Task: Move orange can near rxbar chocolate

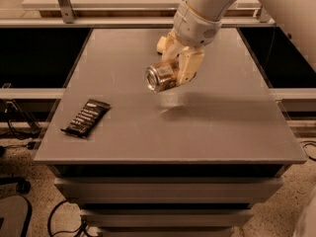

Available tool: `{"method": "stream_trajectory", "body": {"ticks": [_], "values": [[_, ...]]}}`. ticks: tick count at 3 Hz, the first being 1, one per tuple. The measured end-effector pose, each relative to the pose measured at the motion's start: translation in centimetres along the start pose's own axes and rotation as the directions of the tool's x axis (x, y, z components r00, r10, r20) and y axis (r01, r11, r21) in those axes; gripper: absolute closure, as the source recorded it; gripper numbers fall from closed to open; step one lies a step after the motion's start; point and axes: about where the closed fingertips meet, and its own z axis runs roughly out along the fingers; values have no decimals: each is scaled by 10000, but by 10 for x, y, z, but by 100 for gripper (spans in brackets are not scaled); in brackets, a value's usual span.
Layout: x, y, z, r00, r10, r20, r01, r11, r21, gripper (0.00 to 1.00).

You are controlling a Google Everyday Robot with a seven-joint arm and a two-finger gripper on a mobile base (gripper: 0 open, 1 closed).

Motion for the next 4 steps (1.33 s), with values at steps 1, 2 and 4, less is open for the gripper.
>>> {"method": "stream_trajectory", "body": {"ticks": [1, 2, 4], "values": [[-22, -4, 8, 9949, -1005, -102, 1002, 9947, -219, 100], [-63, -6, 23, 9632, -2679, -205, 2658, 9612, -744, 100], [-130, -6, 60, 8699, -4928, -229, 4825, 8596, -1682, 100]]}}
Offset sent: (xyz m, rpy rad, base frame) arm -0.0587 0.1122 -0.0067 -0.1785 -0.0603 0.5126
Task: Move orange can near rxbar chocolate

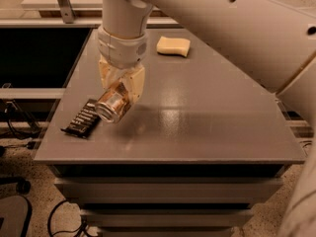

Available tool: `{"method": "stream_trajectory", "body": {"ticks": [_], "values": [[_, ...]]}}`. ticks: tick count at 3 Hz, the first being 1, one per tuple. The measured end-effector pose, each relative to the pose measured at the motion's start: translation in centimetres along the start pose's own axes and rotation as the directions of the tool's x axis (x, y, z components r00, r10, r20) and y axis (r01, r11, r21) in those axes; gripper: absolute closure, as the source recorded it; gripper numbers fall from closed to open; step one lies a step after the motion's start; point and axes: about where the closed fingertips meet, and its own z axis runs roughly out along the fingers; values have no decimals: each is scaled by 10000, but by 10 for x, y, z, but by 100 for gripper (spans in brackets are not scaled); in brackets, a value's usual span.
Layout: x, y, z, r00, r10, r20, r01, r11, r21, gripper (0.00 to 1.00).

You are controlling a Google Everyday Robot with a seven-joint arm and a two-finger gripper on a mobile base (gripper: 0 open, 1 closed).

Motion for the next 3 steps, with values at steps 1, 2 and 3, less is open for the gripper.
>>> {"method": "stream_trajectory", "body": {"ticks": [1, 2, 3], "values": [[-12, -15, 14, 9989, -472, -55, 470, 9986, -227, 100], [-17, -26, 25, 9978, -663, -29, 662, 9971, -363, 100], [-5, -37, 33, 9985, -537, -45, 535, 9974, -473, 100]]}}
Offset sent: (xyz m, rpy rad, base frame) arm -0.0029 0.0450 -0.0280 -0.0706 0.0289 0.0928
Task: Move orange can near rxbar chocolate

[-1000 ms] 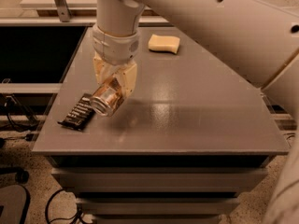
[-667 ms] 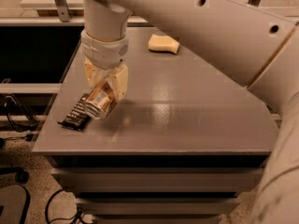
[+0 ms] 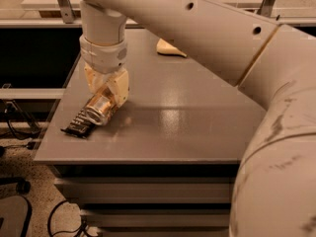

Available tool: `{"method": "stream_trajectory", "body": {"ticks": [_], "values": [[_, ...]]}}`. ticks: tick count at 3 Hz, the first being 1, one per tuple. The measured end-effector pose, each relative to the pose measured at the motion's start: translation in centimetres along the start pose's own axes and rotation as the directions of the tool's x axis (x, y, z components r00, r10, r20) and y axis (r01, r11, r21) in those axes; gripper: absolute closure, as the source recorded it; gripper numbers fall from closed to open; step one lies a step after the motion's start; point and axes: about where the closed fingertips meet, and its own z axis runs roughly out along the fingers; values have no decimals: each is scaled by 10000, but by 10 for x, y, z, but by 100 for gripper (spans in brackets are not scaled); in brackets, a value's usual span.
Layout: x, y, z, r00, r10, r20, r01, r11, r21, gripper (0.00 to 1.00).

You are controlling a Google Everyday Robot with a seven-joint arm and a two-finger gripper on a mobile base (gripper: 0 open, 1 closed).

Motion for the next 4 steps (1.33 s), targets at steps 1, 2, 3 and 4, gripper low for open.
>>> {"method": "stream_trajectory", "body": {"ticks": [1, 2, 3, 4], "values": [[4, -1, 0, 10000, 13, 21, -13, 10000, -12, 100], [6, -1, 0, 9999, -100, 105, 100, 9999, -65, 100], [10, 0, -1, 9997, -180, 161, 181, 9998, -110, 100], [14, 2, -5, 9997, -196, 167, 198, 9997, -113, 100]]}}
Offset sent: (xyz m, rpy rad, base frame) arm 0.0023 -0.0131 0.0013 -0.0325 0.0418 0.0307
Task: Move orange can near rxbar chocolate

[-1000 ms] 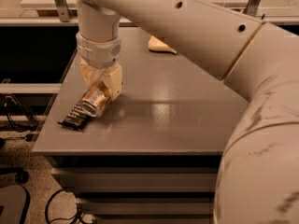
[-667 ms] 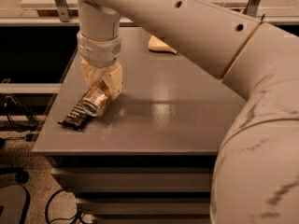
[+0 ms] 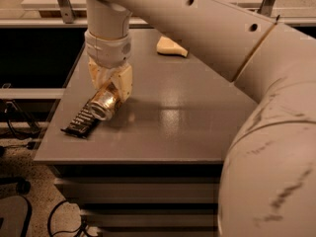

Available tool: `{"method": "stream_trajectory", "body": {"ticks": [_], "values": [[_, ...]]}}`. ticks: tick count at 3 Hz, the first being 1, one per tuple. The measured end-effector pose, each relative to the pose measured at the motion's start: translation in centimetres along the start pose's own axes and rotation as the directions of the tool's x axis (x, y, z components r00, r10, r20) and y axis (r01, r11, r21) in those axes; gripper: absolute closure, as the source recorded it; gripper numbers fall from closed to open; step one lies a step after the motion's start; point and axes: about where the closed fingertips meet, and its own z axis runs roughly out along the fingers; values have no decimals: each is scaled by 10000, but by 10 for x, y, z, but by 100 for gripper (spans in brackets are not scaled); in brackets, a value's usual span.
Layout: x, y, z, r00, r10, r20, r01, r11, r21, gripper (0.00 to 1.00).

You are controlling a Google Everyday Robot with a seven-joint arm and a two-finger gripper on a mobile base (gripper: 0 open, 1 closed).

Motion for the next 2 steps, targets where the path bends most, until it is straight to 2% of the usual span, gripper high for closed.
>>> {"method": "stream_trajectory", "body": {"ticks": [2], "values": [[4, 3, 1, 9999, -96, 84, 96, 9999, -28, 100]]}}
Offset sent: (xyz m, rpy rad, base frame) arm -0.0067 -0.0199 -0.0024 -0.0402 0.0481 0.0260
